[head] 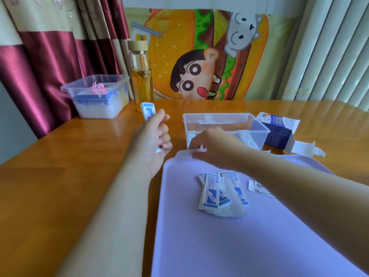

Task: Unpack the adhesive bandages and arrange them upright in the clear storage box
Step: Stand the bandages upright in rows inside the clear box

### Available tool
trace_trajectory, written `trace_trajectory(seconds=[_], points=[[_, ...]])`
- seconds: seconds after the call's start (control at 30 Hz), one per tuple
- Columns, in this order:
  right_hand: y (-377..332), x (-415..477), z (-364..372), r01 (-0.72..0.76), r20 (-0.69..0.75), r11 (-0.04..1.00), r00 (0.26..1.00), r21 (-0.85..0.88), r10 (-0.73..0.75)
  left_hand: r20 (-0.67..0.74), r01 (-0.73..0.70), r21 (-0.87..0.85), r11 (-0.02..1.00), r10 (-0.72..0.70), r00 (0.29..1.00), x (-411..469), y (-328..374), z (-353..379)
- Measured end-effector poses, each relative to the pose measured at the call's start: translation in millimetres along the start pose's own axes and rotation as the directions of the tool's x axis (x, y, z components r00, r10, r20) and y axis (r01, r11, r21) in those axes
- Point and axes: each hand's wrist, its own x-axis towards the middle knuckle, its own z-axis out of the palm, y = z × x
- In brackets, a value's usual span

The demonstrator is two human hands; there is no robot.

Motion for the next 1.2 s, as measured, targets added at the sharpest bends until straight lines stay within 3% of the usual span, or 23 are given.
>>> trace_trajectory(seconds=[0.07,0.13,0.2,0.27,0.37,0.47,0.6,0.67,0.7,0.77,0.8,0.97,1.2], points=[[2,-3,-11,0.152,-0.253,0.986,0.958,0.065,-0.131,-0.082,-0.081,0.129,0.988,0.092,0.992,2,-1,-2],[4,-8,-21,0.296,-0.461,0.955,0.849,0.014,-0.256,-0.045,-0.041,0.222,0.974,0.052,0.998,0,-3,0],[4,-12,-24,0.355,-0.587,0.932,0.740,-0.071,-0.327,0.128,0.099,0.254,0.962,-0.135,0.983,-4,-4,2],[3,-16,-25,0.380,-0.655,0.914,0.656,-0.143,-0.375,0.349,0.205,0.190,0.960,-0.261,0.900,-8,-5,3],[2,-17,-23,0.439,-0.652,0.894,0.654,-0.084,-0.382,0.543,0.182,0.073,0.981,-0.192,0.818,-8,-8,1],[1,-20,-18,0.462,-0.601,0.884,0.728,0.076,-0.329,0.553,0.182,0.050,0.982,-0.179,0.814,-12,-11,4],[9,-26,-25,0.280,-0.517,0.862,0.856,0.422,-0.025,0.373,0.196,-0.024,0.980,-0.173,0.912,-9,-11,7],[17,-28,-24,0.072,-0.285,0.918,0.957,0.391,0.046,0.299,0.209,-0.117,0.971,-0.167,0.940,-6,-8,7],[20,-29,-20,-0.043,-0.073,0.951,0.995,0.307,0.069,0.243,0.217,-0.179,0.959,-0.171,0.955,-5,-8,7],[24,-31,-7,-0.170,0.322,0.979,0.938,0.116,0.125,0.128,0.219,-0.312,0.925,-0.187,0.974,-2,-8,5],[24,-31,0,-0.187,0.409,0.980,0.901,0.073,0.141,0.085,0.207,-0.358,0.910,-0.189,0.978,0,-7,3],[20,-22,6,-0.295,0.440,0.939,0.877,0.175,0.193,-0.009,0.179,-0.383,0.906,-0.198,0.980,6,-8,-6],[25,-18,8,-0.344,0.453,0.898,0.870,0.274,0.195,0.001,0.215,-0.291,0.932,-0.225,0.974,4,-7,-4]])
